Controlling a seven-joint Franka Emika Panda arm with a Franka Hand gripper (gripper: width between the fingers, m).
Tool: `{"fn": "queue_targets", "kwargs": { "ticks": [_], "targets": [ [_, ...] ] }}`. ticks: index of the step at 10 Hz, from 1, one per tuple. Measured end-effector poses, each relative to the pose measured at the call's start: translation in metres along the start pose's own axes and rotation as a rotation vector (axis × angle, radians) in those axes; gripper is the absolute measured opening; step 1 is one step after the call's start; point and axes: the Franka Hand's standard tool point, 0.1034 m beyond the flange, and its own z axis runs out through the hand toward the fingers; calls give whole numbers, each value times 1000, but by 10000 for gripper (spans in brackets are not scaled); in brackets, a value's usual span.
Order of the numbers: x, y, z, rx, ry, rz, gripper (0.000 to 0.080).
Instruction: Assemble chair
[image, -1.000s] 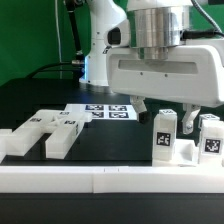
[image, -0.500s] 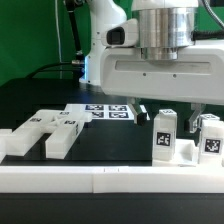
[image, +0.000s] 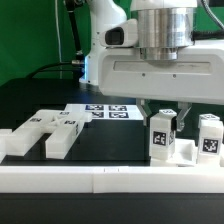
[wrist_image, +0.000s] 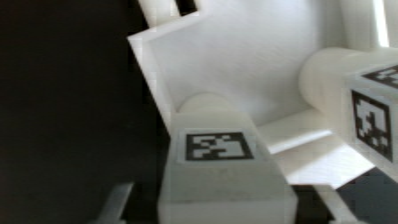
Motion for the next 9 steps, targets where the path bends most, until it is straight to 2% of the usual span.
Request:
{"fn": "queue_targets", "kwargs": {
  "ticks": [4,9],
  "targets": [
    [-1,0,0,3,-2,275,289],
    [-6,-8,2,35,25,804,291]
  ]
}}
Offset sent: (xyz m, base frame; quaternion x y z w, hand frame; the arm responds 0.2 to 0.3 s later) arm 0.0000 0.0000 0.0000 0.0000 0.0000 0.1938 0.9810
